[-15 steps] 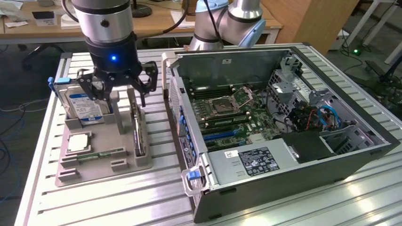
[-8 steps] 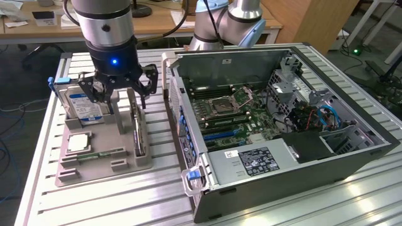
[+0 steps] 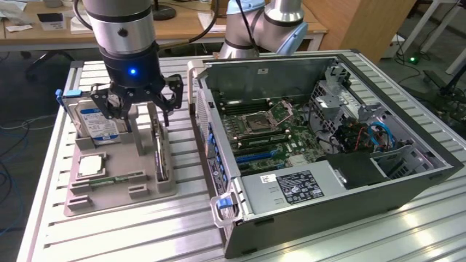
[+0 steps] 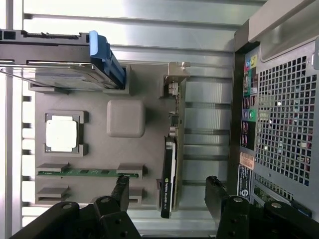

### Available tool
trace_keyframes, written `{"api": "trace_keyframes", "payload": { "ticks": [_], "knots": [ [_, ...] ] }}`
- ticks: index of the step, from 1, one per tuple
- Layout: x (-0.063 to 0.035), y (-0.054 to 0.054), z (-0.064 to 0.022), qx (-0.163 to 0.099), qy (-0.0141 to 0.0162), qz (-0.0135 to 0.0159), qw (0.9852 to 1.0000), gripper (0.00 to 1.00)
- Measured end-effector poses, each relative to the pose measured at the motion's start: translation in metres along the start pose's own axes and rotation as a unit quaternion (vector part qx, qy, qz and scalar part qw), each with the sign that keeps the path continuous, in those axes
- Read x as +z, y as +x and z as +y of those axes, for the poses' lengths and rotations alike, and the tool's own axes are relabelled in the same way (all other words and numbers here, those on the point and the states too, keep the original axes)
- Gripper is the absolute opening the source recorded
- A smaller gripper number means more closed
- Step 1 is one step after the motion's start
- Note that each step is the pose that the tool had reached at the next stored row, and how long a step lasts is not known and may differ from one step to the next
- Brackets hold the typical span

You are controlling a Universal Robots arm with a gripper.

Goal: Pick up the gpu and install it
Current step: 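Pick up the gpu and move the gpu toward the slot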

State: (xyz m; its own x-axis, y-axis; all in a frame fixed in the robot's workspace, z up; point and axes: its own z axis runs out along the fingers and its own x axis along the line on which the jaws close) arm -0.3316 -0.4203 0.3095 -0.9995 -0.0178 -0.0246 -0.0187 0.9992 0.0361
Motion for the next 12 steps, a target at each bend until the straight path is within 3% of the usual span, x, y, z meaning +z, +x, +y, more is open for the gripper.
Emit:
{"api": "trace_keyframes", "payload": {
  "ticks": [12],
  "knots": [
    [0.0063, -0.004, -0.0003, 0.0, 0.0016, 0.0001, 1.0, 0.72]
  ]
}}
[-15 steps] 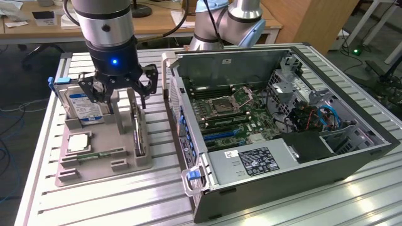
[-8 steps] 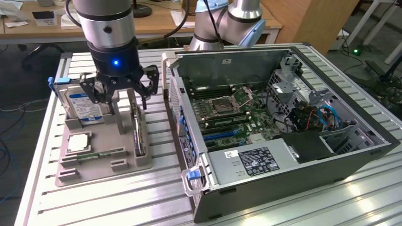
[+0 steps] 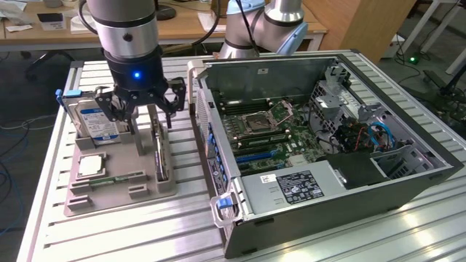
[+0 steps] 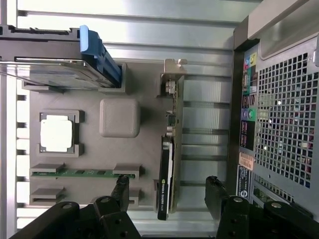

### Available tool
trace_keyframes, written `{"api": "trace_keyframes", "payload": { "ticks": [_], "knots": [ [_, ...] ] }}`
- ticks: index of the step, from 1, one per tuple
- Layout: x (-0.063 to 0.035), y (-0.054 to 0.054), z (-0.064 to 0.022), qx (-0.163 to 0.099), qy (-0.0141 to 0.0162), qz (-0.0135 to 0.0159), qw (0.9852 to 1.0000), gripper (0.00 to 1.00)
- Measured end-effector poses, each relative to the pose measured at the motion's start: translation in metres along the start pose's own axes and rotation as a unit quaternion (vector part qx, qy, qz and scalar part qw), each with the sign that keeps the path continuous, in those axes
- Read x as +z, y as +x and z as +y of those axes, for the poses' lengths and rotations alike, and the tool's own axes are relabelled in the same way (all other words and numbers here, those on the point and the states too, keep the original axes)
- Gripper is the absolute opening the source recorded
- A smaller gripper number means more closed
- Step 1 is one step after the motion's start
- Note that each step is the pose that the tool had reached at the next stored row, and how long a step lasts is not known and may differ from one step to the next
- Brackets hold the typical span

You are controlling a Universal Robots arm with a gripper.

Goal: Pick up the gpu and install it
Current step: 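Pick up the gpu and move the gpu toward the slot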

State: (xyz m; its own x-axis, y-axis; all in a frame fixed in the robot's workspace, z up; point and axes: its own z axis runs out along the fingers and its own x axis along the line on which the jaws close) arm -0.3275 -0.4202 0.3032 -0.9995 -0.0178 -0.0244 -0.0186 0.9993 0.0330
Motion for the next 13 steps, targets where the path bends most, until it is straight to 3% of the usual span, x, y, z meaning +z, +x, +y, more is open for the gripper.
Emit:
{"api": "trace_keyframes", "payload": {
  "ticks": [13],
  "knots": [
    [0.0079, -0.001, -0.0003, 0.0, 0.003, 0.0001, 1.0, 0.72]
  ]
}}
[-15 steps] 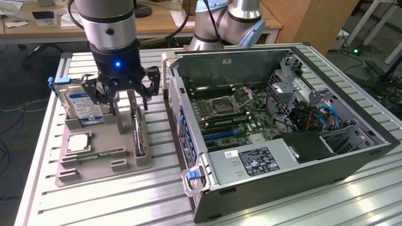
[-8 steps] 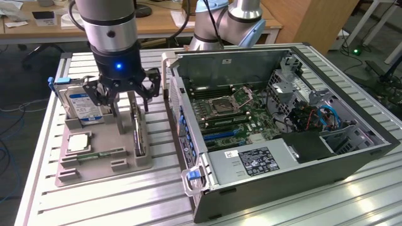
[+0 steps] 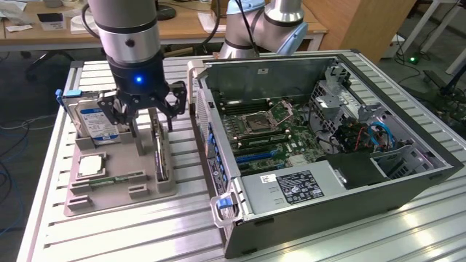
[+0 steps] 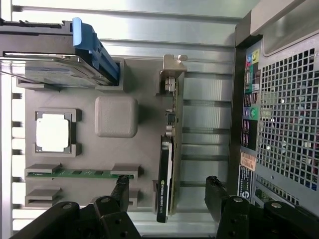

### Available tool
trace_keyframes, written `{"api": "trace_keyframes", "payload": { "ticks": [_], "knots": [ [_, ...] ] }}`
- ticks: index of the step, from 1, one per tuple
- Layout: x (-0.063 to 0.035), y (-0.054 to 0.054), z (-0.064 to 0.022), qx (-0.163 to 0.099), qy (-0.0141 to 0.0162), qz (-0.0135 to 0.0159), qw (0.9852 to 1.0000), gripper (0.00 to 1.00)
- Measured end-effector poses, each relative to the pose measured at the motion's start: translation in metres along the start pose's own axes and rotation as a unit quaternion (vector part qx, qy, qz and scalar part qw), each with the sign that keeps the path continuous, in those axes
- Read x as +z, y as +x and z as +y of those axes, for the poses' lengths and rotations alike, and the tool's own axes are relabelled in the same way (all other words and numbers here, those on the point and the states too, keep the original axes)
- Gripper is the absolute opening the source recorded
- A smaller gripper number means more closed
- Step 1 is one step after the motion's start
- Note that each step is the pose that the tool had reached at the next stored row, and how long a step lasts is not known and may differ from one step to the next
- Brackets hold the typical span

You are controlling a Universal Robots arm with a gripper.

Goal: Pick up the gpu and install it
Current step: 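Pick up the gpu and move the gpu toward the slot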

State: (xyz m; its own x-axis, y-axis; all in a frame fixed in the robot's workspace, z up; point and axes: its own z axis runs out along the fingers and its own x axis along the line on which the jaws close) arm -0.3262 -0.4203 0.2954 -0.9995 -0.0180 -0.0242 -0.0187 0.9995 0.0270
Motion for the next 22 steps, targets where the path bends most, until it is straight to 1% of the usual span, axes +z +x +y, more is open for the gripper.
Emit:
{"api": "trace_keyframes", "payload": {
  "ticks": [16, 22],
  "knots": [
    [0.0117, -0.001, -0.0004, 0.0, 0.0024, 0.0, 1.0, 0.72],
    [0.017, -0.001, -0.0005, 0.0, 0.0027, 0.0, 1.0, 0.72]
  ]
}}
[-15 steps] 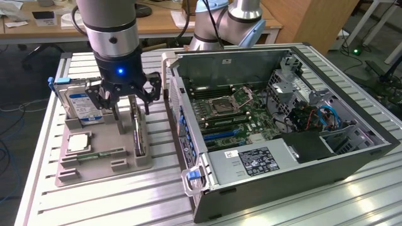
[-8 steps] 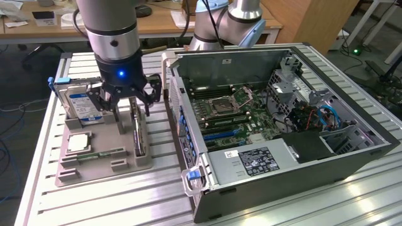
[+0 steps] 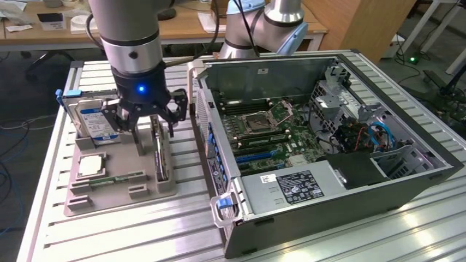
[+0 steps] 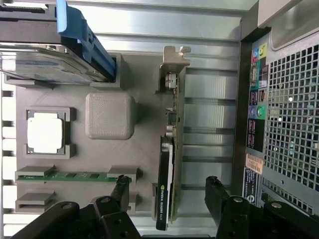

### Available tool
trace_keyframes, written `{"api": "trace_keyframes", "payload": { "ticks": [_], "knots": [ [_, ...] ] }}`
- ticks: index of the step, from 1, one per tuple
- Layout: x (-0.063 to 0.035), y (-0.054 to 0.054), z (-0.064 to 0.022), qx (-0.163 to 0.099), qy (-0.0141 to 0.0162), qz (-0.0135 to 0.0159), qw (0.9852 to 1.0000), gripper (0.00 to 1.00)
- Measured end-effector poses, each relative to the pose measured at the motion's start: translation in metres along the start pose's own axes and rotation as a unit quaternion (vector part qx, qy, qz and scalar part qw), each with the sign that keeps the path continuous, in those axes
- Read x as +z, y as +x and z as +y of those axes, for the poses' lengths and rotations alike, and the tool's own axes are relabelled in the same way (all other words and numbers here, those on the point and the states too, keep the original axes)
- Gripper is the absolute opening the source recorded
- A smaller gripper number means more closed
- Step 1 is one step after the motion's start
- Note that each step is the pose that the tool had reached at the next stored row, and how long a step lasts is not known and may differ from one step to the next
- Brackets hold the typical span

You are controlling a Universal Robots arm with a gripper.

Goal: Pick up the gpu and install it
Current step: 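Pick up the gpu and move the gpu toward the slot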

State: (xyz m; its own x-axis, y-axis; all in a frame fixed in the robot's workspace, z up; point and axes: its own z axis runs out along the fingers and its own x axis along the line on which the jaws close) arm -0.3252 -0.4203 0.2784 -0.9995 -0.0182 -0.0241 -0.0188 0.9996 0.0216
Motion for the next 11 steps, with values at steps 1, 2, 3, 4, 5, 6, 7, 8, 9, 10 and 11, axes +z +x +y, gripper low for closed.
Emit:
{"api": "trace_keyframes", "payload": {
  "ticks": [1, 2, 3, 4, 5, 6, 7, 8, 9, 10, 11],
  "knots": [
    [0.001, 0.0, 0.0, 0.0, 0.0, 0.0, 1.0, 0.72],
    [0.0019, 0.0, 0.0, 0.0, 0.0001, 0.0, 1.0, 0.72],
    [0.0028, 0.0, -0.0001, 0.0, 0.0002, 0.0, 1.0, 0.72],
    [0.0036, 0.0, -0.0001, 0.0, 0.0003, 0.0, 1.0, 0.72],
    [0.0045, 0.0, -0.0001, 0.0, 0.0004, 0.0, 1.0, 0.72],
    [0.0053, 0.0, -0.0001, 0.0, 0.0006, 0.0, 1.0, 0.72],
    [0.0061, 0.0, -0.0002, 0.0, 0.0006, 0.0, 1.0, 0.72],
    [0.007, 0.0001, -0.0002, 0.0, 0.0008, 0.0, 1.0, 0.72],
    [0.0078, 0.0001, -0.0002, 0.0, 0.0009, 0.0, 1.0, 0.72],
    [0.0087, 0.0001, -0.0002, 0.0, 0.0011, 0.0, 1.0, 0.72],
    [0.0095, 0.0001, -0.0002, 0.0, 0.0012, 0.0, 1.0, 0.72]
  ]
}}
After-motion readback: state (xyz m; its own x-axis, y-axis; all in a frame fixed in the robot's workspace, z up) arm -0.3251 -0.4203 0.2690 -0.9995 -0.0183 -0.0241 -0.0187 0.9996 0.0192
